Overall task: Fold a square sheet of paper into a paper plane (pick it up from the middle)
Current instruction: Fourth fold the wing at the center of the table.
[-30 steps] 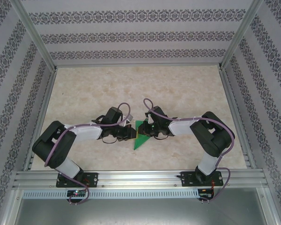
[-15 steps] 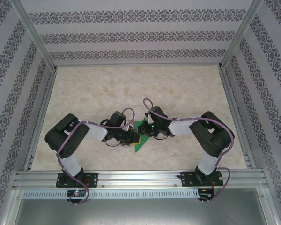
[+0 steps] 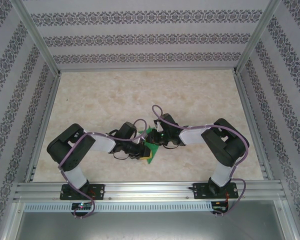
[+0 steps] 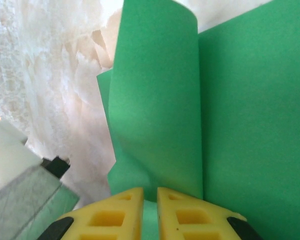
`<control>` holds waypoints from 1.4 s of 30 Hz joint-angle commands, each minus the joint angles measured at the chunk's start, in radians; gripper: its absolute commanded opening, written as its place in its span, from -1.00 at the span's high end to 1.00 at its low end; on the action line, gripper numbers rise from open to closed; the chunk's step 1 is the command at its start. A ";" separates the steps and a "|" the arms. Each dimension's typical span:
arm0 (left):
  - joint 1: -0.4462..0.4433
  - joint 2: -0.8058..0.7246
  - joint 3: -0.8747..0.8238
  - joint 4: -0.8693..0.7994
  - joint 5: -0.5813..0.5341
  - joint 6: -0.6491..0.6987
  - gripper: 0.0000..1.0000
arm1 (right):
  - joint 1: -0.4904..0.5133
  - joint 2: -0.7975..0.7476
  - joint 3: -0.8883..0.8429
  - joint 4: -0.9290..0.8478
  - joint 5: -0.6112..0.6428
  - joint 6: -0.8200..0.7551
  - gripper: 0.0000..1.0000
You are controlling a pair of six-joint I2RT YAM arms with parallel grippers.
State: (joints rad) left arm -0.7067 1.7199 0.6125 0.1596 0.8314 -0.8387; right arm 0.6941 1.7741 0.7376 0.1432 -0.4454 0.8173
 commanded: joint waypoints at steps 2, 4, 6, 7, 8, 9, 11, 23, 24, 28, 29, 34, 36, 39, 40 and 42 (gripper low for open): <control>-0.040 -0.050 -0.015 -0.083 -0.006 0.041 0.62 | 0.016 0.085 -0.046 -0.105 0.114 -0.006 0.67; -0.046 -0.039 -0.008 -0.092 -0.006 0.043 0.60 | 0.016 0.087 -0.046 -0.105 0.114 -0.005 0.68; -0.058 -0.016 0.001 -0.098 -0.011 0.045 0.61 | 0.017 0.087 -0.046 -0.103 0.113 -0.003 0.68; -0.067 -0.006 0.003 -0.104 -0.024 0.046 0.63 | 0.017 0.087 -0.046 -0.102 0.113 -0.003 0.68; -0.080 -0.004 0.001 -0.109 -0.040 0.044 0.65 | 0.018 0.087 -0.046 -0.103 0.113 -0.004 0.68; -0.091 -0.005 0.001 -0.127 -0.059 0.048 0.67 | 0.018 0.085 -0.046 -0.105 0.114 -0.003 0.68; -0.119 -0.005 0.008 -0.191 -0.147 0.070 0.72 | 0.018 0.084 -0.047 -0.103 0.117 -0.002 0.68; -0.231 -0.008 -0.067 -0.236 -0.247 0.084 0.90 | 0.019 0.079 -0.056 -0.094 0.125 0.005 0.68; -0.234 -0.022 -0.080 -0.221 -0.241 0.083 0.90 | 0.018 0.077 -0.058 -0.094 0.126 0.006 0.68; -0.234 -0.144 -0.109 -0.233 -0.252 0.079 0.86 | 0.018 0.074 -0.062 -0.082 0.123 0.014 0.68; -0.232 -0.185 -0.110 -0.245 -0.258 0.079 0.81 | 0.018 0.075 -0.062 -0.080 0.125 0.014 0.68; -0.205 -0.378 -0.120 -0.302 -0.285 0.082 0.75 | 0.018 0.077 -0.062 -0.064 0.120 0.022 0.68; -0.160 -0.450 -0.130 -0.331 -0.310 0.073 0.73 | 0.016 0.076 -0.067 -0.048 0.119 0.033 0.67; -0.062 -0.561 -0.160 -0.356 -0.331 0.039 0.69 | 0.023 0.067 -0.078 -0.016 0.124 0.069 0.67; -0.029 -0.593 -0.171 -0.363 -0.339 0.022 0.68 | 0.027 0.063 -0.087 0.001 0.132 0.088 0.67; 0.052 -0.648 -0.192 -0.362 -0.339 -0.015 0.67 | 0.032 0.052 -0.109 0.039 0.156 0.130 0.67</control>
State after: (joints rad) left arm -0.7303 1.1259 0.4530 -0.1471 0.5156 -0.7998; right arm 0.7139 1.7744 0.6971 0.2501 -0.4286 0.8944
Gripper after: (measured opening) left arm 0.166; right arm 0.165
